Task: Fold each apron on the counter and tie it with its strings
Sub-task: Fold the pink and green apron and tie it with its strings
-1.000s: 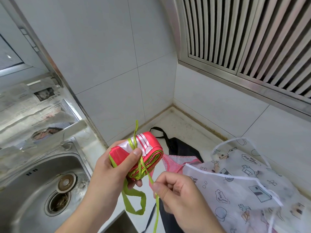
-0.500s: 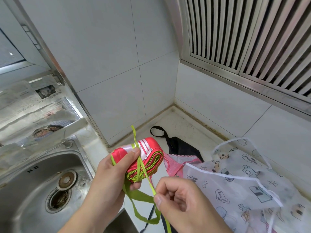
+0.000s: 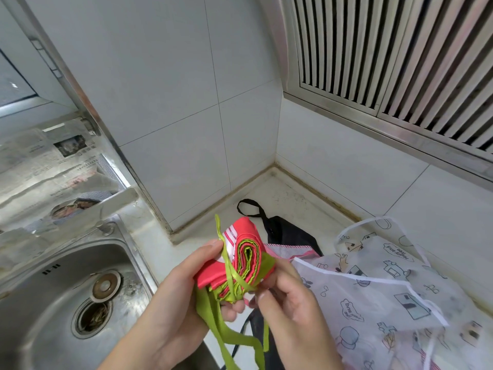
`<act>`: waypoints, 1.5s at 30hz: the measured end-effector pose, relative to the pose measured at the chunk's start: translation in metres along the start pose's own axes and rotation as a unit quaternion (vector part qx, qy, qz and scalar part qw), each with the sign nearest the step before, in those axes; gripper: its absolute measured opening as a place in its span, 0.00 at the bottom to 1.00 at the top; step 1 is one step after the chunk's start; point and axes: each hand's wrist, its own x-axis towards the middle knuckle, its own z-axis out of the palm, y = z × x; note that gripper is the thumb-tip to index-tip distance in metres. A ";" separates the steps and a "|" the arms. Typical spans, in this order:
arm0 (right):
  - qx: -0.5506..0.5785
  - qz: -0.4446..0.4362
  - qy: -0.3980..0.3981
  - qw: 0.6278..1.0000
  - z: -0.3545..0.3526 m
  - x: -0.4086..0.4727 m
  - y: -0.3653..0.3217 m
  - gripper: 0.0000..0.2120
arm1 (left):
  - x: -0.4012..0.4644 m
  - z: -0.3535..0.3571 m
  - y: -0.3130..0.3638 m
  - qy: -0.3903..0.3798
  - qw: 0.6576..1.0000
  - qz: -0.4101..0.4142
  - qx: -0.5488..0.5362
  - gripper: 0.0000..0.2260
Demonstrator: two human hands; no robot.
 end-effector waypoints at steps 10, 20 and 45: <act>0.073 -0.108 0.023 0.991 -0.021 0.001 -0.005 0.05 | 0.007 -0.015 0.006 -0.062 0.973 0.080 0.209 0.12; -0.429 -0.377 -0.036 0.820 -0.038 0.001 -0.026 0.07 | 0.010 -0.021 0.024 -0.048 0.932 0.095 0.345 0.14; -0.497 -0.283 -0.088 0.815 -0.046 0.004 -0.039 0.12 | 0.007 -0.013 0.000 -0.028 0.869 0.062 0.489 0.13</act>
